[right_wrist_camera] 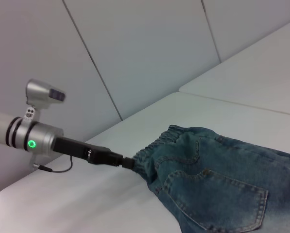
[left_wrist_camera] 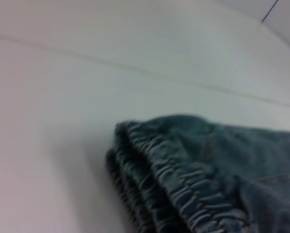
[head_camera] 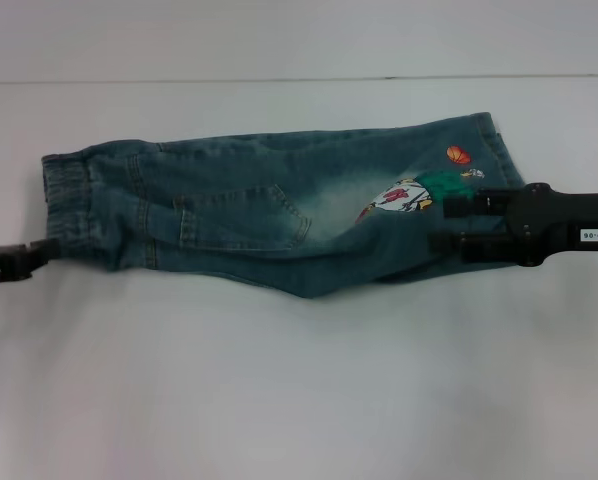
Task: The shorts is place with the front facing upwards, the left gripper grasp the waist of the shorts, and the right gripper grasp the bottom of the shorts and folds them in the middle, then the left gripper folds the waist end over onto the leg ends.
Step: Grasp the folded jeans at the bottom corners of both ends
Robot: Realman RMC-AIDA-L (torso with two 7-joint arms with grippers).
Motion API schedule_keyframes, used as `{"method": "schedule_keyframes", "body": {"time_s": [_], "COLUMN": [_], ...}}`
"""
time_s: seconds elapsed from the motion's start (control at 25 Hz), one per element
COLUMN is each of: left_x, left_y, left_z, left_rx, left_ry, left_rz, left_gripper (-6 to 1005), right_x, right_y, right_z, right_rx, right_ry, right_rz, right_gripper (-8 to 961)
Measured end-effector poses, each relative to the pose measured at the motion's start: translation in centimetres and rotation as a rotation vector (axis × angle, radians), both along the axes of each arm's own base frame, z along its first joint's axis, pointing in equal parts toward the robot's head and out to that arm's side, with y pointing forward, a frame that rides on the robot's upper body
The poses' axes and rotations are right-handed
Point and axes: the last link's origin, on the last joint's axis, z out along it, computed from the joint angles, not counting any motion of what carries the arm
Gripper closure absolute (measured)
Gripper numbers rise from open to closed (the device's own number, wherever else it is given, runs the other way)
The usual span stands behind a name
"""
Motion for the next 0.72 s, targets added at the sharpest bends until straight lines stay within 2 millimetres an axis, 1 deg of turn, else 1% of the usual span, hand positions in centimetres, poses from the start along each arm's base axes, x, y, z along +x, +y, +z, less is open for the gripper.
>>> {"method": "schedule_keyframes", "body": {"time_s": [0.12, 0.28, 0.36, 0.4, 0.44, 0.56, 0.72], "left_x": [0.9, 2.5, 3.3, 3.3, 4.0, 4.2, 4.0], "left_y": [0.0, 0.2, 0.4, 0.4, 0.8, 1.1, 1.1], "left_z": [1.1, 1.9, 2.2, 2.2, 2.4, 2.5, 2.8], "left_rx": [0.011, 0.016, 0.019, 0.019, 0.016, 0.008, 0.013], "left_ry": [-0.042, -0.093, -0.115, -0.115, -0.122, -0.116, -0.115], "left_rz": [-0.041, -0.111, -0.142, -0.142, -0.169, -0.176, -0.162], "left_gripper": [941, 925, 917, 913, 909, 897, 881], "right_x": [0.1, 0.2, 0.4, 0.4, 0.5, 0.6, 0.8], "right_y": [0.0, 0.0, 0.2, 0.3, 0.5, 0.5, 0.4], "right_z": [0.0, -0.6, -1.0, -1.3, -1.9, -2.4, -2.8], "right_rx": [0.022, 0.081, 0.131, 0.153, 0.193, 0.213, 0.223], "right_ry": [0.010, 0.038, 0.062, 0.073, 0.092, 0.107, 0.114], "right_rz": [-0.003, 0.004, -0.012, -0.020, -0.033, -0.040, -0.048], "right_gripper": [219, 224, 341, 400, 458, 560, 703]}}
